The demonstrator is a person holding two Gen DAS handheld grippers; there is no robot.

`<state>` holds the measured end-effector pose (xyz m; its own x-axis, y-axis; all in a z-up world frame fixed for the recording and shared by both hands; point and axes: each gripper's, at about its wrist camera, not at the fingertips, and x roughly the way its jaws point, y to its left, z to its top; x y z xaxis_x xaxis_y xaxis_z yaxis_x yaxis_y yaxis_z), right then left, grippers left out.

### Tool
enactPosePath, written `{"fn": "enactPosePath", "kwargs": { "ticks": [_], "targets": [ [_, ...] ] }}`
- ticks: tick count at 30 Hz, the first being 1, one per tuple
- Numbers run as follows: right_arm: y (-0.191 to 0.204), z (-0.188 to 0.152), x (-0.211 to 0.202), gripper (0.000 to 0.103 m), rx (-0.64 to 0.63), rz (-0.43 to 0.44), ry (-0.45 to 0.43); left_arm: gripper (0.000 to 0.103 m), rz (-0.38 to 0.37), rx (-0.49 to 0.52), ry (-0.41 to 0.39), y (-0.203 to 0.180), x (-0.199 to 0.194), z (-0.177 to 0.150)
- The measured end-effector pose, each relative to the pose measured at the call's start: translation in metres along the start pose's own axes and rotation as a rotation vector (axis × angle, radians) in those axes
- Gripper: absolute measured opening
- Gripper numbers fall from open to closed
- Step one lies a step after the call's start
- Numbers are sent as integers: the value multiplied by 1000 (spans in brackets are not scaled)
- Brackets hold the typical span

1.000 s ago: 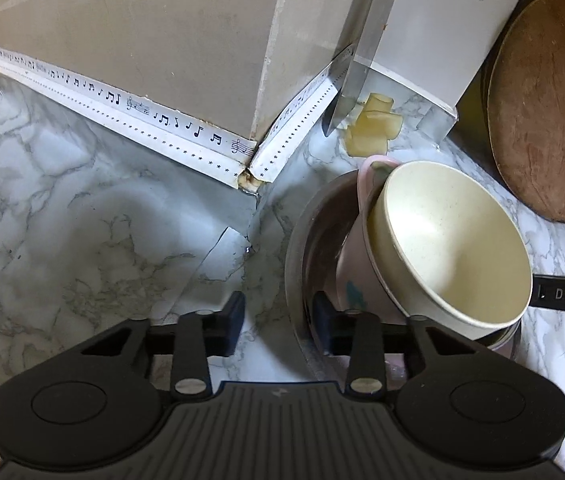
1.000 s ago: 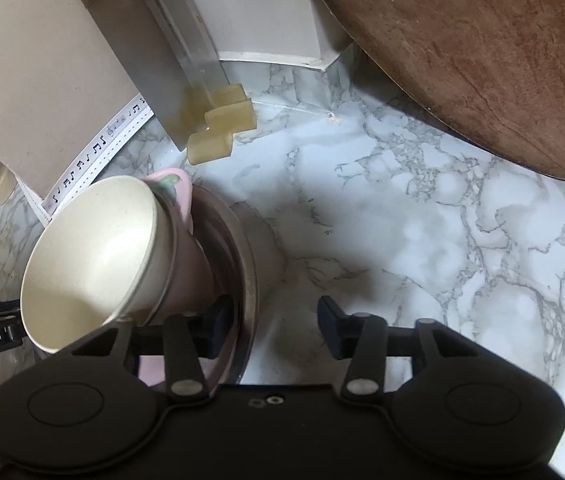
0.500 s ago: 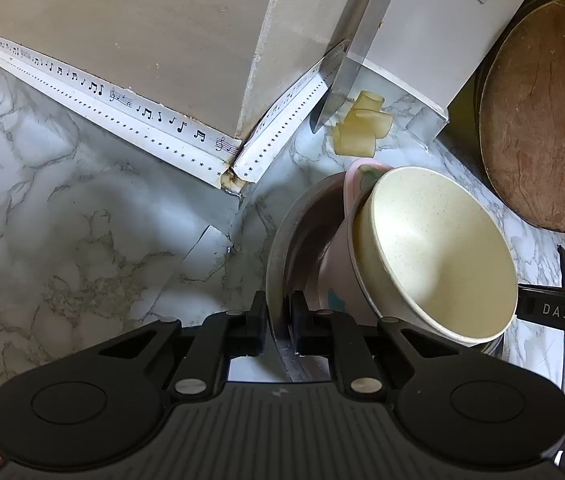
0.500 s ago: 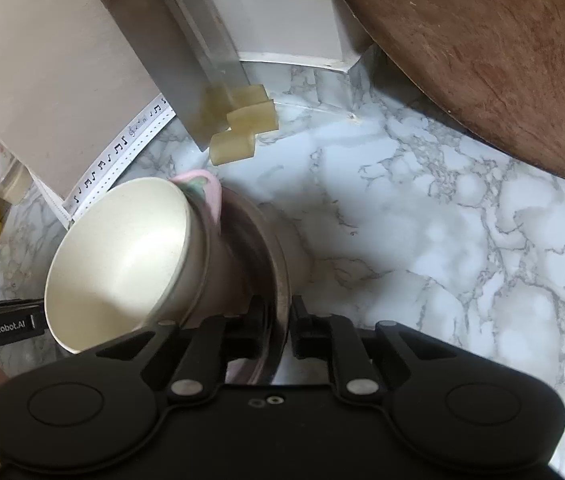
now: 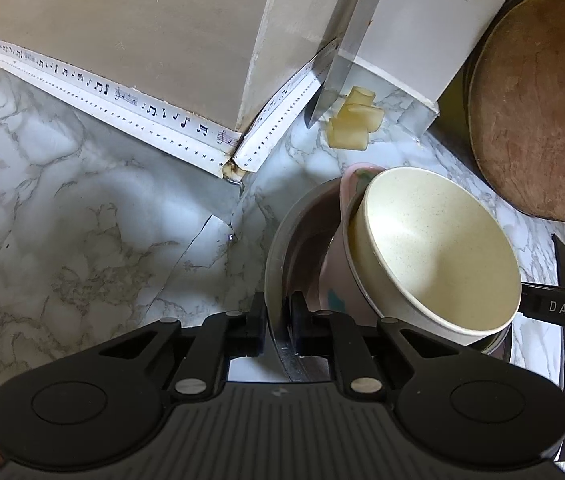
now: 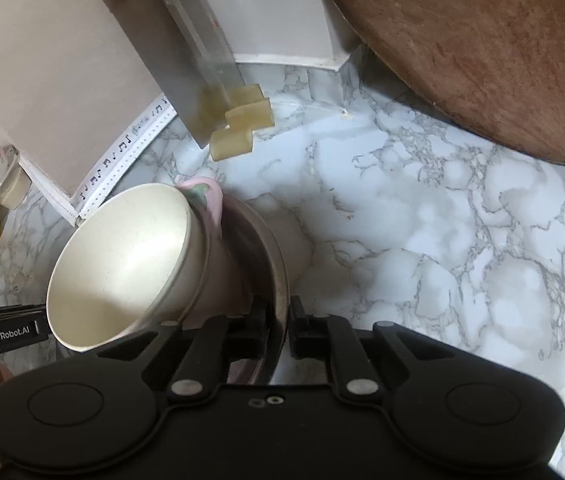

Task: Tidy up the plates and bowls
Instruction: 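Lift the stacked pan and carry it toward the sink beside the pink bowl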

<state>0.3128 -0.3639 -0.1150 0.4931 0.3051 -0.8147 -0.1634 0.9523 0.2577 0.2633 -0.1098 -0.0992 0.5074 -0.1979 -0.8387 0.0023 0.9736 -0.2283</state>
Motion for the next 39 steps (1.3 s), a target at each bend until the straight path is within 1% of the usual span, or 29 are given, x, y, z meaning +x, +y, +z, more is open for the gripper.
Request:
{"fn": "enactPosePath", "kwargs": {
  "ticks": [6,12,16,19,23,28,35,39],
  "targets": [
    [9,-7,-18,12,-2,5,-24,11,-10,10,-12,1,-20,-5],
    [26,-14,-41,11,-4,18,-43,11,-17,7,-23,6,-52,-11],
    [45,-21,-57,11,-18,27,-60,11,-11,-10,-39,19,-76,-17],
    [61,-26,-68,11,-32,44,-73,11,-5,-20,-58,32,-97,-22],
    [84,-33,-80,11,-57,72,-80,12,11,-45,-64,51,-120,-31],
    [115,-43,-87,11,-92,105,-78,11,35,-67,-88,75,-148,-45],
    [160,-59,-93,11,-147,155,-67,11,75,-121,-118,111,-184,-75],
    [185,-68,-89,11,-177,185,-35,12,97,-150,-134,133,-200,-99]
  ]
}}
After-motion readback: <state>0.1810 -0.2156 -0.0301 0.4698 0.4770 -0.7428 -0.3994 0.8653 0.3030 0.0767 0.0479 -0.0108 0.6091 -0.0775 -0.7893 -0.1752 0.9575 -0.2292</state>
